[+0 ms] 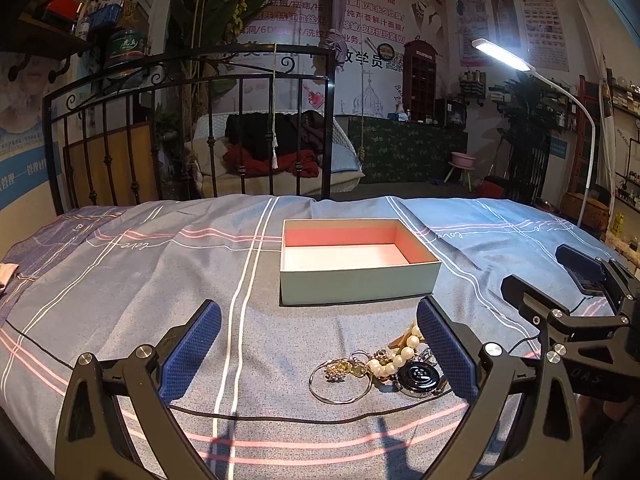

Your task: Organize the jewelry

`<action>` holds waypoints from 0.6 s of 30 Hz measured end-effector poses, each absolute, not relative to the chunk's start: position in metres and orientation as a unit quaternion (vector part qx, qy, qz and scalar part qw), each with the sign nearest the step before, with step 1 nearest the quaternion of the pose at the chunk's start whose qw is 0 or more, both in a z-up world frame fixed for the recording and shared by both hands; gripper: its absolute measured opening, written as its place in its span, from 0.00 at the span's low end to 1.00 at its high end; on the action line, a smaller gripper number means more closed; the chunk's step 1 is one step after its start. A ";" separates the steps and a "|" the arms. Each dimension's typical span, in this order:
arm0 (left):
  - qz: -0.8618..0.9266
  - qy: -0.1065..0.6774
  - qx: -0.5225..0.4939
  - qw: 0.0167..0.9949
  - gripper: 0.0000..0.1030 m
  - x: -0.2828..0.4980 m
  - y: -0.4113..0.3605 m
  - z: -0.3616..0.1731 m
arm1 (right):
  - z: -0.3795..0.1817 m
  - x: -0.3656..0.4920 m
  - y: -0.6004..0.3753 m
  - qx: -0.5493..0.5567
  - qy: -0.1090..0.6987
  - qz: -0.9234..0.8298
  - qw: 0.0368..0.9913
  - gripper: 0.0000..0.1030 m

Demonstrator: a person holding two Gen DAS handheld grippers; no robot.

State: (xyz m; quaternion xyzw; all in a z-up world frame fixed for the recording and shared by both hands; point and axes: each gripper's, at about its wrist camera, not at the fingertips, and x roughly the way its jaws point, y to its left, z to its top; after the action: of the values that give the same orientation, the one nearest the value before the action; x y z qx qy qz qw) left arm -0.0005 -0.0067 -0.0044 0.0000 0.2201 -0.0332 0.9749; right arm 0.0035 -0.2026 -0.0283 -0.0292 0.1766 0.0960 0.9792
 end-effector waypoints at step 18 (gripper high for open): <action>-0.039 0.261 0.000 0.964 0.94 0.006 0.000 -0.016 | -0.032 0.007 -0.197 -0.039 0.201 0.122 0.971 0.94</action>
State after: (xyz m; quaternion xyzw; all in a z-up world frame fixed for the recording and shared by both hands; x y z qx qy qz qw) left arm 0.0064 -0.0003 -0.0159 0.0004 0.2614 -0.0386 0.9645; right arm 0.0070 -0.1975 -0.0316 -0.0387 0.2011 0.1218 0.9712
